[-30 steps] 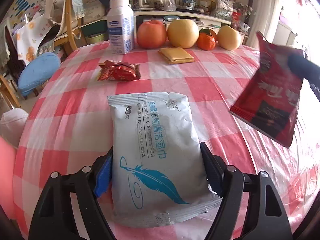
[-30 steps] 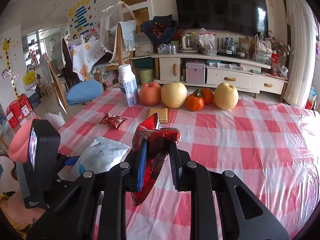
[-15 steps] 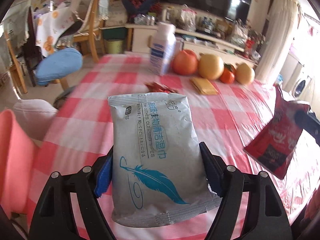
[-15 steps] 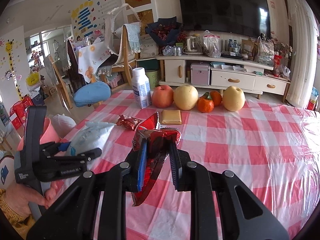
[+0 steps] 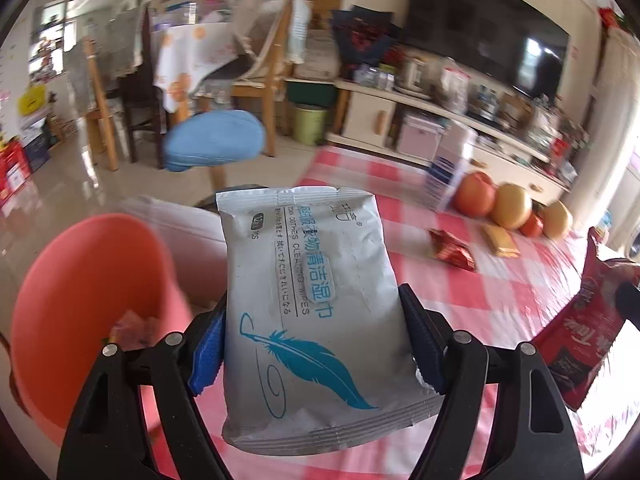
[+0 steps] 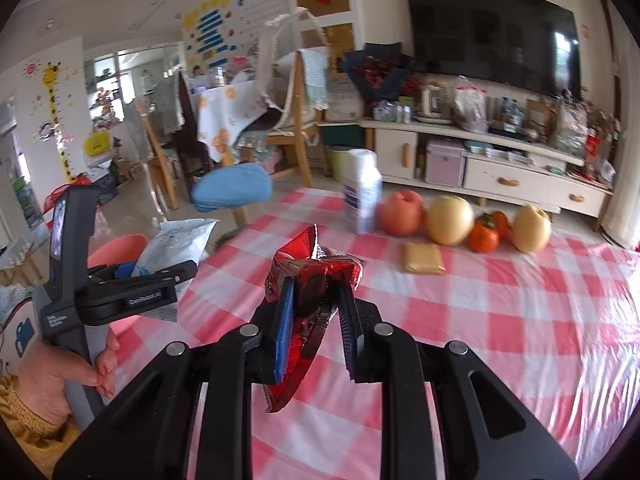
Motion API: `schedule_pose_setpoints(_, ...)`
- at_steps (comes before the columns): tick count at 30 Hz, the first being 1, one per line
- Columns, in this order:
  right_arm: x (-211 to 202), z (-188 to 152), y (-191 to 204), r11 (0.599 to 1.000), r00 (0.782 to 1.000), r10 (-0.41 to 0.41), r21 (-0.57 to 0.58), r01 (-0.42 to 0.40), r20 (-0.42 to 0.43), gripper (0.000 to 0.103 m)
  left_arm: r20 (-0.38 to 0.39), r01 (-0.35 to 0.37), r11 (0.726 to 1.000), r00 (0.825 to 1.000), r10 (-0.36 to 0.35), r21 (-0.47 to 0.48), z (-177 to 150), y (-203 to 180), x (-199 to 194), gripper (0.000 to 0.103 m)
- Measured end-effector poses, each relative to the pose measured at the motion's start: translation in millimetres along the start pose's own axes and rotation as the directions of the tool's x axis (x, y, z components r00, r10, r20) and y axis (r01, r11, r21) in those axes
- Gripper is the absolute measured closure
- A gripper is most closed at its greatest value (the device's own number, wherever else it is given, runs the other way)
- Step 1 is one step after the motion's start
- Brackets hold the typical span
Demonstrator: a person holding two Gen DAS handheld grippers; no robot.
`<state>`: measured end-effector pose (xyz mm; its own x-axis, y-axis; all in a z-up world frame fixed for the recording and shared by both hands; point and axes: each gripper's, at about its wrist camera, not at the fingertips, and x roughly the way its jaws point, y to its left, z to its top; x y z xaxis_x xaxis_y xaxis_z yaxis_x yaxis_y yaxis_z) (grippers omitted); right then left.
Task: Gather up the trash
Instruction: 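Drop the wipes packet into the pink bucket with the left gripper while the right drops the coffee packet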
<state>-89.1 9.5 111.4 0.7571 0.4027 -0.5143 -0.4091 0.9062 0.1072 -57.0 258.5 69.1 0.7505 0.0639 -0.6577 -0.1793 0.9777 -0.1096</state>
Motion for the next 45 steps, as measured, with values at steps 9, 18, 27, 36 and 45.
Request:
schedule_pose_setpoints(9, 20.2, 25.8, 65.7, 0.992, 0.996, 0.091, -0.093, -0.090, 0.007, 0.080, 0.037, -0.077, 0.991, 0.996, 0.082, -0.108, 11.6, 61.8, -10.5, 0.026)
schedule_pose_setpoints(18, 43.8, 43.3, 128.3, 0.971, 0.986, 0.167, -0.170, -0.166, -0.008, 0.080, 0.040, -0.137, 0.967, 0.988, 0.149, -0.215, 11.6, 117.6, -19.4, 0.026)
schedule_pose_setpoints(27, 70.3, 55.7, 187.6, 0.944, 0.969, 0.243, -0.223, -0.245, -0.036, 0.080, 0.017, -0.182, 0.937, 0.981, 0.196, -0.299, 6.7, 162.5, -20.7, 0.026)
schedule_pose_setpoints(36, 104.8, 55.8, 232.6, 0.919, 0.946, 0.311, -0.222, -0.325, -0.097, 0.079, -0.015, -0.238, 0.889, 0.968, 0.252, -0.391, 2.2, 200.2, -17.2, 0.025)
schedule_pose_setpoints(45, 115.6, 37.2, 226.2, 0.938, 0.968, 0.228, -0.243, -0.247, -0.103, 0.028, 0.035, -0.232, 0.841, 0.958, 0.284, -0.489, -0.8, 220.0, -24.1, 0.019)
